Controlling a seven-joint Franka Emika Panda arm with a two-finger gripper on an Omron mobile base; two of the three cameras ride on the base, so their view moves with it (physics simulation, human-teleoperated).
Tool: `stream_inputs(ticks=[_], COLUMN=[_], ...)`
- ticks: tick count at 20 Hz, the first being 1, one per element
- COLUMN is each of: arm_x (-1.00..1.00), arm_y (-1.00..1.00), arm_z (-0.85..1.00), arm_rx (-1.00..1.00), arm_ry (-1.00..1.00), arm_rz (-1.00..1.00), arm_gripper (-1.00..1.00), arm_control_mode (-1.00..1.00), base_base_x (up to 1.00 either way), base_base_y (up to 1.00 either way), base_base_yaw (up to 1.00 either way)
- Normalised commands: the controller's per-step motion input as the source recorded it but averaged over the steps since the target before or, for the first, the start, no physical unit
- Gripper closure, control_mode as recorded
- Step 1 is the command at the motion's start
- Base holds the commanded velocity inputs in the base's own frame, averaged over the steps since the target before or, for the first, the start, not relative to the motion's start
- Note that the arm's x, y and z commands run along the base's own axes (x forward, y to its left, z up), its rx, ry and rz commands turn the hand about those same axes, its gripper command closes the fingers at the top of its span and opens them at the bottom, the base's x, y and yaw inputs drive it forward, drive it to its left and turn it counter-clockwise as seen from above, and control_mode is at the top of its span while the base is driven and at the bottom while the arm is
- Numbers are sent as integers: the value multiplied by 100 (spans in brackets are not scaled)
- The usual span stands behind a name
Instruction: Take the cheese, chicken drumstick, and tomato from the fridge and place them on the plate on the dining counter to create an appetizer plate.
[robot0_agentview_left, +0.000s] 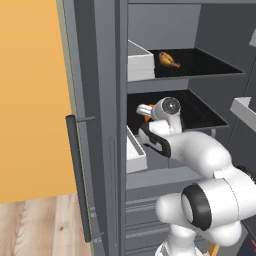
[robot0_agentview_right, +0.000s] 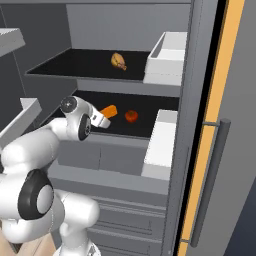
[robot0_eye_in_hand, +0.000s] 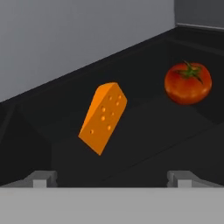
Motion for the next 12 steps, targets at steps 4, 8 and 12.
stream_inputs(ticks=[4,8,12], arm_x=[17,20,21], arm_y=[0,0,0], arm_z=[0,-1,0], arm_rx=[0,0,0], arm_ry=[0,0,0], arm_rz=[-3,-1,0], arm_gripper=[-100,-100,-100], arm_control_mode=[-100,-100,-100], base_base_x=[0,0,0], base_base_y=[0,0,0], base_base_yaw=[0,0,0])
